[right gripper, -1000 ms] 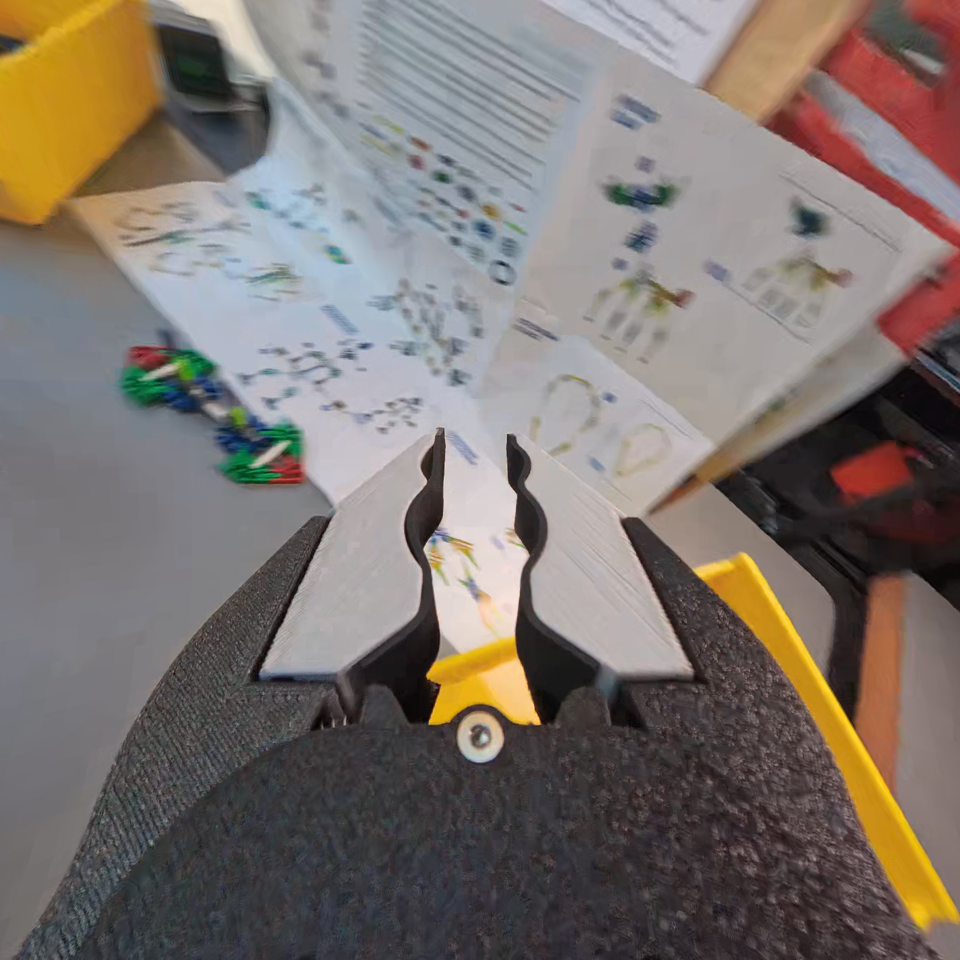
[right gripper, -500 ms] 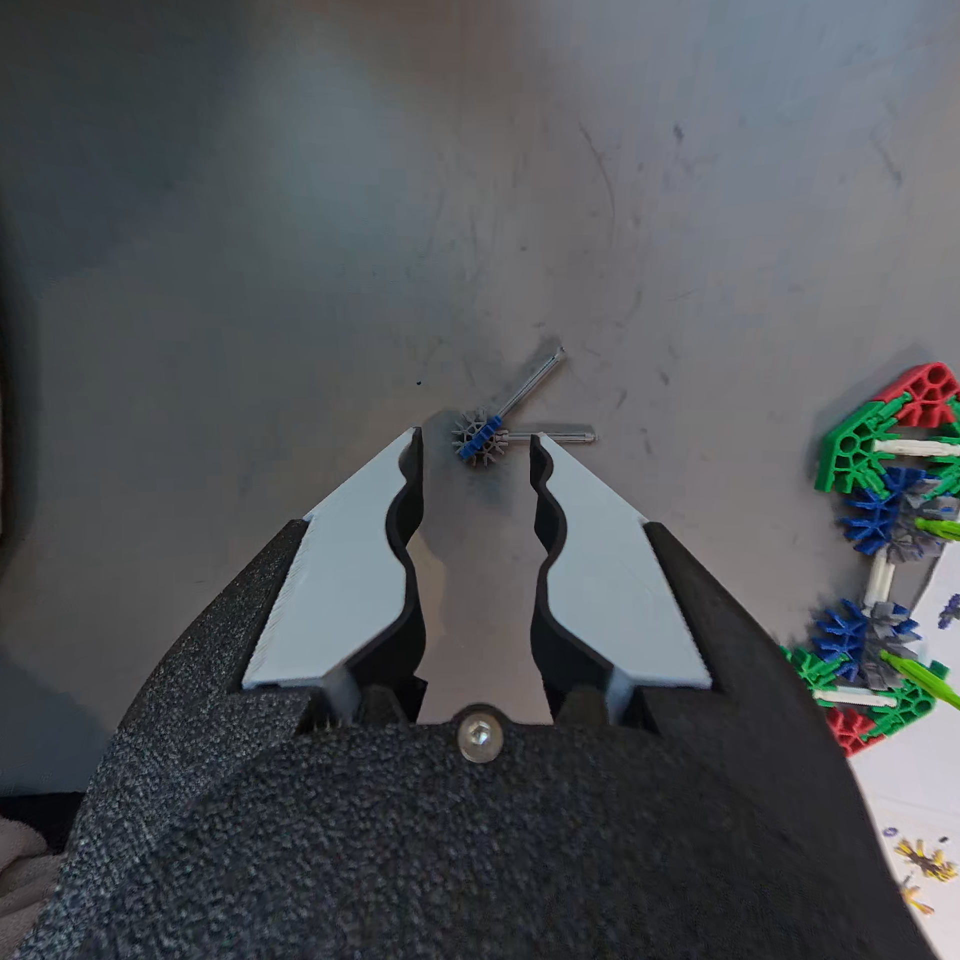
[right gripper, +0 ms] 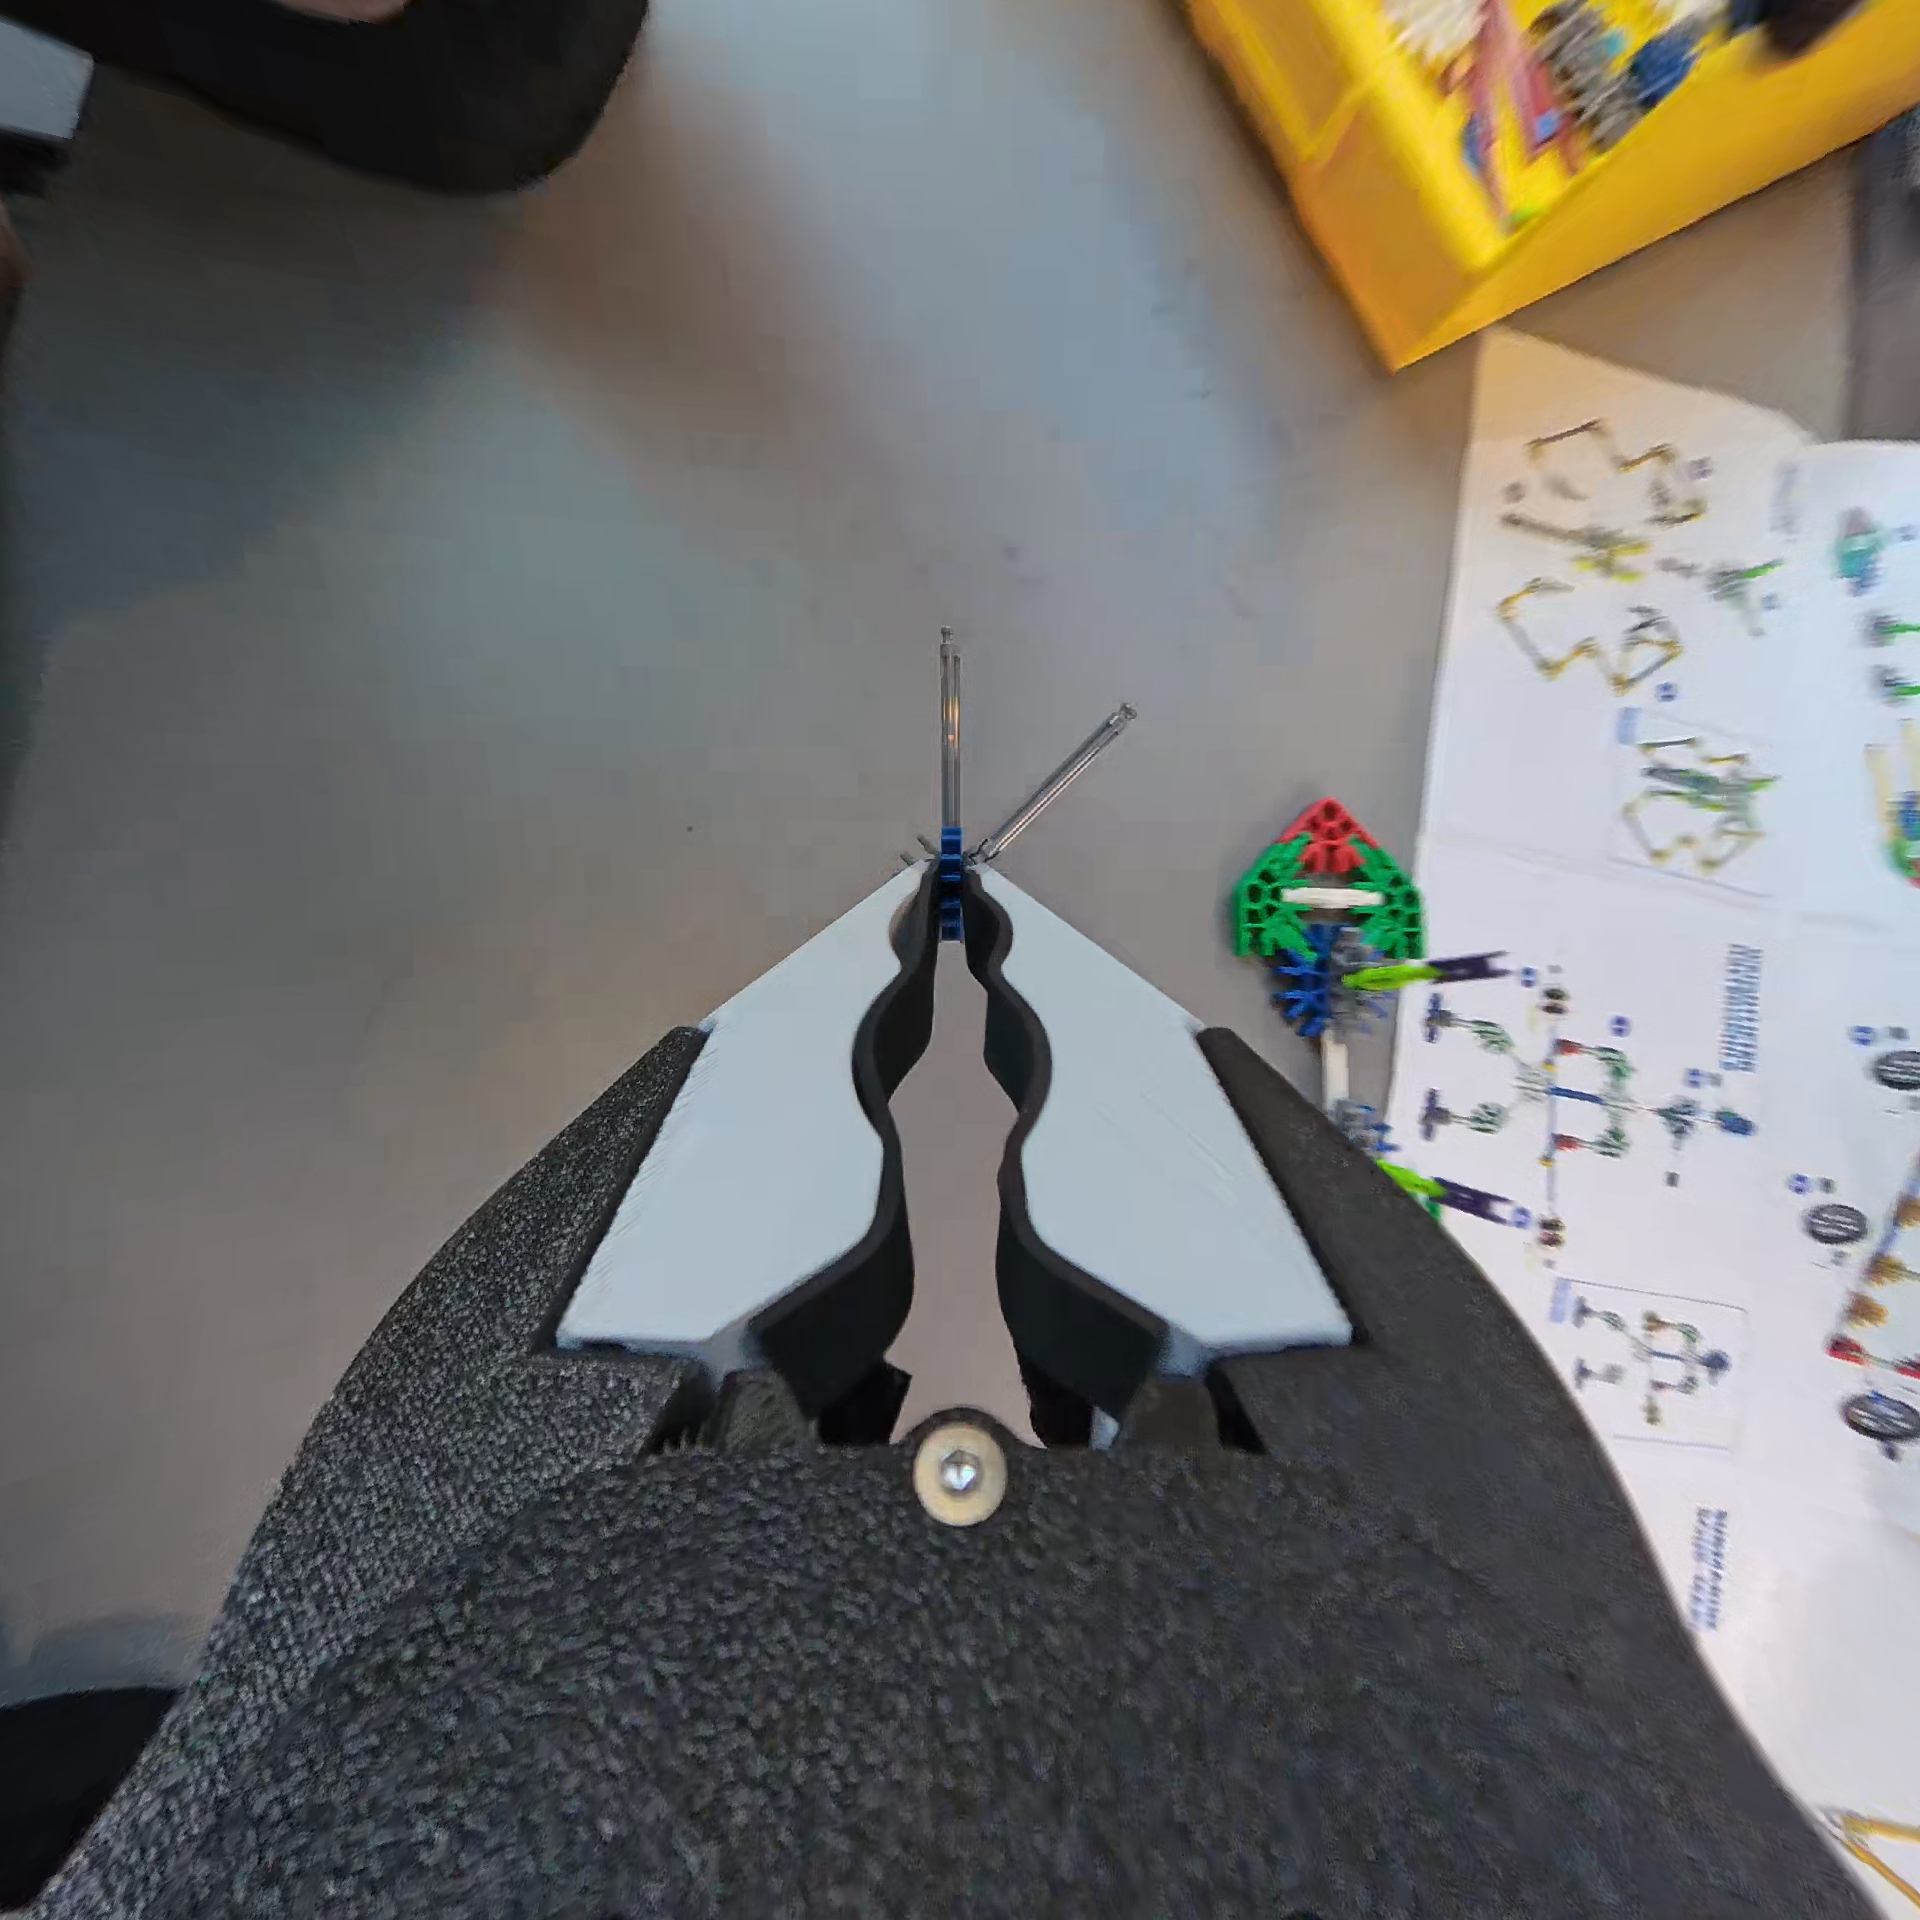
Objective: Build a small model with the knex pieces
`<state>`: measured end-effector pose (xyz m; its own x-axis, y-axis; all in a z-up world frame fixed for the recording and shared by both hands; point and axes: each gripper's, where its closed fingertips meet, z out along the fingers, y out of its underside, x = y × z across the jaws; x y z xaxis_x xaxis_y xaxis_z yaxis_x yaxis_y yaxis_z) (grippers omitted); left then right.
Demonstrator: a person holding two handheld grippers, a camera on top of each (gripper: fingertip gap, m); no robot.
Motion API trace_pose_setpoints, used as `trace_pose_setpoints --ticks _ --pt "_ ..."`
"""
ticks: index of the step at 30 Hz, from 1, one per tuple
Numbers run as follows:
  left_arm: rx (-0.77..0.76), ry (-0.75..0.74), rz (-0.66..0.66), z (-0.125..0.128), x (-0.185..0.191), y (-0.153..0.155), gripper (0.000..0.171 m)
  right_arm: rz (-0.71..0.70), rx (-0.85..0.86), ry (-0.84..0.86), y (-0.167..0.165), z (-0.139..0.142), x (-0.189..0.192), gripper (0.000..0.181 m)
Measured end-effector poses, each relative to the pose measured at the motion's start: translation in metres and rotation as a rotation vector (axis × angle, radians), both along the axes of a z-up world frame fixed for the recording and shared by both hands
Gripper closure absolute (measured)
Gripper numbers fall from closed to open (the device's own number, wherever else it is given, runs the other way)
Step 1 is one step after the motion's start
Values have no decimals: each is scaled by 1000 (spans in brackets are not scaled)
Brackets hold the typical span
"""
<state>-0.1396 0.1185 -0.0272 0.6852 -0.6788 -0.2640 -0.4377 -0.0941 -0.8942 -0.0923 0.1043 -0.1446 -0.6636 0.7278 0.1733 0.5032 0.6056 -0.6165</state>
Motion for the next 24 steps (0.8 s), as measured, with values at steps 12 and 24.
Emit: trace_pose_setpoints --ticks 12,24 --pt "-34 -95 19 0 8 10 159 -164 259 500 44 101 -14 179" --pt "60 -620 -55 52 28 18 157 -280 239 895 32 166 -26 178"
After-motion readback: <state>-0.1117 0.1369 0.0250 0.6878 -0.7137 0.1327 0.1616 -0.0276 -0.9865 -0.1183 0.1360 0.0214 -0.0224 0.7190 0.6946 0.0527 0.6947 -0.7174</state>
